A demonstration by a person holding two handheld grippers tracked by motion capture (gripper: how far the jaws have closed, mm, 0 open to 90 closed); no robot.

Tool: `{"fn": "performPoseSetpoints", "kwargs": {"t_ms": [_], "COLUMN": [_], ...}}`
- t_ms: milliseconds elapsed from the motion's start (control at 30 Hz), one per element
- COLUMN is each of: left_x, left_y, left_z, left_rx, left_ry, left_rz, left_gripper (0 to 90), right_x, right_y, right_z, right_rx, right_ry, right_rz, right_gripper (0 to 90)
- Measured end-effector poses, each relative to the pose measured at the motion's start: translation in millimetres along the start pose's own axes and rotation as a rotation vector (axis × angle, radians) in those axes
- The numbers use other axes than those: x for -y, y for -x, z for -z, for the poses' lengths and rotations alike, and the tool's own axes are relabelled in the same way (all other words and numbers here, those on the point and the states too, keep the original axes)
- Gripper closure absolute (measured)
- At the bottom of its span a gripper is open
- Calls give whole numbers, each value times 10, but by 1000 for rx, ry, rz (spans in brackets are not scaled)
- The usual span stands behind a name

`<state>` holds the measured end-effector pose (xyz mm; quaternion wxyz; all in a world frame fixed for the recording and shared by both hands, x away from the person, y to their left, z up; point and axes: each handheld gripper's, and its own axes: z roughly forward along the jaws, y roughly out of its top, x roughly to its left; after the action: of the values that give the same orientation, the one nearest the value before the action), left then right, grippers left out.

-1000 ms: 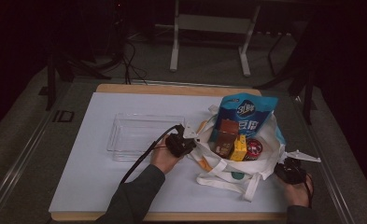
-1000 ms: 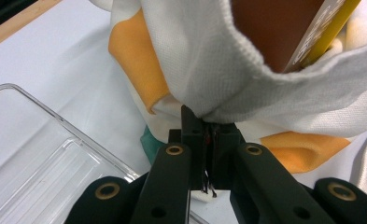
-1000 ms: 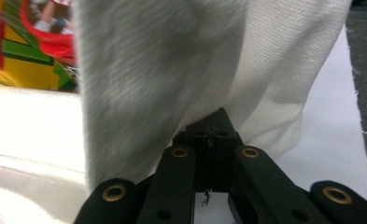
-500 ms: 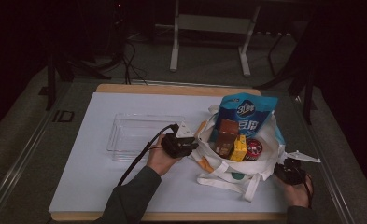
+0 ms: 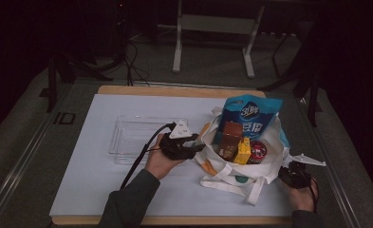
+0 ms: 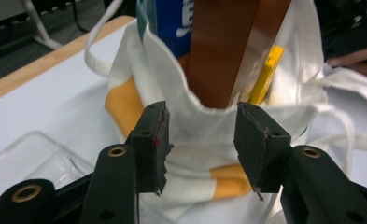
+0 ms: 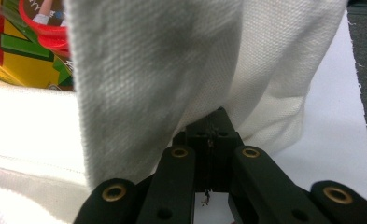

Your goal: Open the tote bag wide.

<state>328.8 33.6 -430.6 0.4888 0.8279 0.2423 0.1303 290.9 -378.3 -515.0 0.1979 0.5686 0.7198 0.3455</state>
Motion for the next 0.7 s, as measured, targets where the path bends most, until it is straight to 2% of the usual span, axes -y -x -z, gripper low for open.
{"fn": "performPoseSetpoints", "kwargs": {"t_ms": [133,267,333,367,433,700], "left_x": [-95,-109,-101,-77,-54,49], "left_y": [3,14,19,32,32,14], "left_z": [-34,-166,-204,-288,-356,-579], "left_rx": [-13,-65,-74,-95,-110,-136], "left_ry": [-7,-46,-56,-88,-112,-210], "left_rz": [-6,0,-1,-14,-18,-41], "left_gripper": [553,673,727,727,759,789], "right_x": [1,4,5,6,5,4], "right_y": [-1,4,5,7,12,18], "right_z": [0,-2,-2,-3,-8,-12], "right_rx": [-1,-3,-3,-4,-6,-13], "right_ry": [-2,0,0,0,-2,-4], "right_rz": [-3,-2,-2,-1,-3,-8], "right_gripper": [900,900,900,900,900,900]}}
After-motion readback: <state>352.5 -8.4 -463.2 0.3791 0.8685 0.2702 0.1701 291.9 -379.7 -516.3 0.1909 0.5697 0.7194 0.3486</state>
